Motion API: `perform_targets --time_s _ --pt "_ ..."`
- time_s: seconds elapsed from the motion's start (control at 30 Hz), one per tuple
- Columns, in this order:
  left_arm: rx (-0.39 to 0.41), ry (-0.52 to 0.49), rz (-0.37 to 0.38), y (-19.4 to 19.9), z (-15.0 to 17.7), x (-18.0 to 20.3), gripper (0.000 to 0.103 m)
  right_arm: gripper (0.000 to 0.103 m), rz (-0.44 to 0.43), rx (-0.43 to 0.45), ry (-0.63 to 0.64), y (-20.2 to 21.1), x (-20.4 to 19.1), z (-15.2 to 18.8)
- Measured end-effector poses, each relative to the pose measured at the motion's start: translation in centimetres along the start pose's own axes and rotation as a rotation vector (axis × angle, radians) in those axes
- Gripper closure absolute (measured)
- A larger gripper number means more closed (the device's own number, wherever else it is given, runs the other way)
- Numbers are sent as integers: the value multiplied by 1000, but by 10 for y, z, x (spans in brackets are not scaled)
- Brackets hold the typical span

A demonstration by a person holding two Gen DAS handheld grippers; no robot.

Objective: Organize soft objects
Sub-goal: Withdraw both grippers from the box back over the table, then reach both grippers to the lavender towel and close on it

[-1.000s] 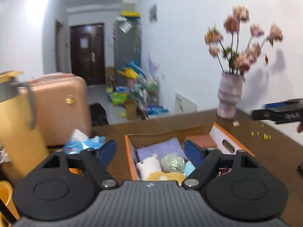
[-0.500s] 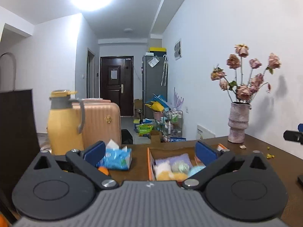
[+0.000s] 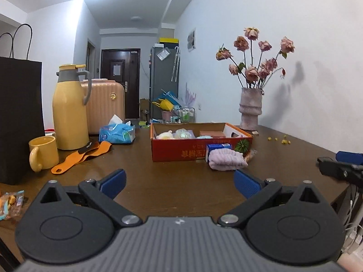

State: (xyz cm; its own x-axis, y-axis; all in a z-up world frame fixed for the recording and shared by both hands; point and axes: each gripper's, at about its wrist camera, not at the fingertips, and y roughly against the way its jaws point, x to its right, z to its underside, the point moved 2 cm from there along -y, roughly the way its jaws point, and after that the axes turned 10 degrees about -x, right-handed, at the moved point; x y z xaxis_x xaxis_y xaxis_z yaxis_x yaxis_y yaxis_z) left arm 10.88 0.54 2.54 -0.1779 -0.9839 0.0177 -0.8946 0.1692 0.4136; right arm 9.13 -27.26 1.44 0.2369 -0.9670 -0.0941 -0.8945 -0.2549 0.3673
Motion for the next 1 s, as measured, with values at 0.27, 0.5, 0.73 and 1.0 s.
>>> perform_targets --time_s 0.27,0.5,0.73,1.0 --pt "-47 10 37 -36 2 10 0 0 15 -71 30 -25 0 6" --pt "-129 3 117 -123 -23 28 0 0 83 -206 -105 -85 39 -5" --pt "-243 27 262 -237 -66 41 29 24 40 -274 -219 -181 79 -41" --pt "-370 124 383 -319 -65 39 72 57 -53 -386 -383 -288 104 -45"
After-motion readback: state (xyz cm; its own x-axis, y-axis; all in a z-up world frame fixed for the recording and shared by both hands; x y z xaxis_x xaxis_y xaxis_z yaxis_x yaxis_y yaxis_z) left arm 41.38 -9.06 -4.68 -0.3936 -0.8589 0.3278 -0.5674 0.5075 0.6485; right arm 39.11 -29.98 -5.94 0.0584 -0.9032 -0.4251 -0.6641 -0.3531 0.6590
